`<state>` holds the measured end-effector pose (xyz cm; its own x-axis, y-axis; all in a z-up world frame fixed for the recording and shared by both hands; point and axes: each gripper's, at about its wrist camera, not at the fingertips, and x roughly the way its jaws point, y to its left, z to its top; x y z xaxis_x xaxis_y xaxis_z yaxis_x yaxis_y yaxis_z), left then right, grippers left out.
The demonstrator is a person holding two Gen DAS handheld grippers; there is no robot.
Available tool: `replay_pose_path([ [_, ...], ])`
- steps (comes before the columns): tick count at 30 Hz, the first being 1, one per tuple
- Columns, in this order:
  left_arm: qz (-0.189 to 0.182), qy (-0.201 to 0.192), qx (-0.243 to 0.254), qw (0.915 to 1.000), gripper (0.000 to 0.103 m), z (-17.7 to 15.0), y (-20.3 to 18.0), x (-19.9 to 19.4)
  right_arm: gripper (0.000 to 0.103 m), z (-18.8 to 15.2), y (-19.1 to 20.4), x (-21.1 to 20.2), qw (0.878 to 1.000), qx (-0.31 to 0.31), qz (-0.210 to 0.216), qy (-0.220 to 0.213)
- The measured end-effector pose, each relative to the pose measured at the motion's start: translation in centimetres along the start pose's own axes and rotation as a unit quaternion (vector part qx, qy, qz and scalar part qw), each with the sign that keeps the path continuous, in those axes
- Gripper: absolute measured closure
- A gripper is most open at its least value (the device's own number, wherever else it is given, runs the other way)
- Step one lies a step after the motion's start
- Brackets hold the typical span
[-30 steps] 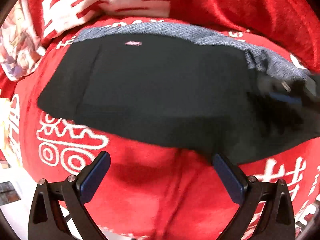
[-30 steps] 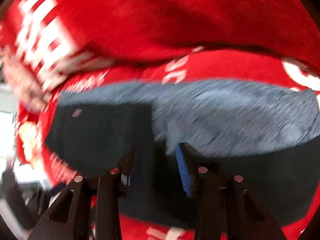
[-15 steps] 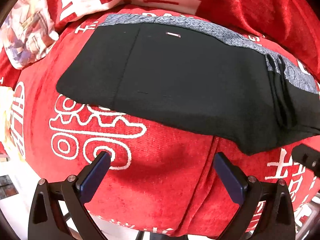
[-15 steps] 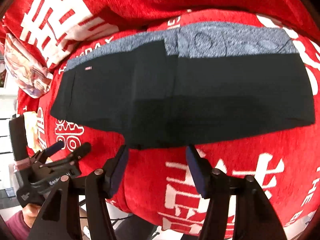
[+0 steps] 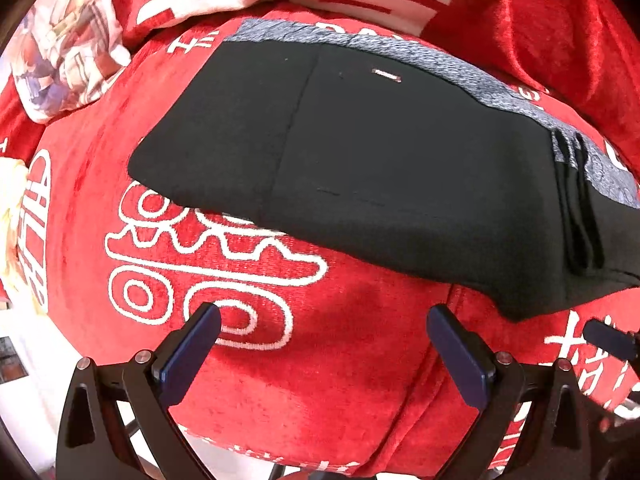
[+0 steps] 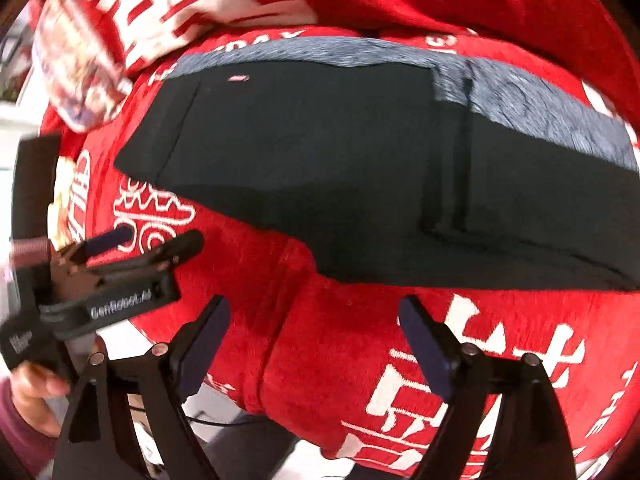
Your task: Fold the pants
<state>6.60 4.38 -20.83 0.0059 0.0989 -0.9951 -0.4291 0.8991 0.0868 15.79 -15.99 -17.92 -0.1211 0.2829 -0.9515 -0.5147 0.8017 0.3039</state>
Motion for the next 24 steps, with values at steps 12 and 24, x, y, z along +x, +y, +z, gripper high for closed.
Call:
replay_pose_path([
  [12,-0.039,-0.022,-0.05,0.9977,0.0,1.7,6.6,1.5,0.014,-0.2,2.5,1.4,0.998,-0.035,-0.015,0.042],
  [24,-0.225,-0.066,-0.183,0.9548,0.0,4.1,14.5,3.2,0.014,0.5,4.1,2.5,0.997,-0.054,0.003,0.048],
])
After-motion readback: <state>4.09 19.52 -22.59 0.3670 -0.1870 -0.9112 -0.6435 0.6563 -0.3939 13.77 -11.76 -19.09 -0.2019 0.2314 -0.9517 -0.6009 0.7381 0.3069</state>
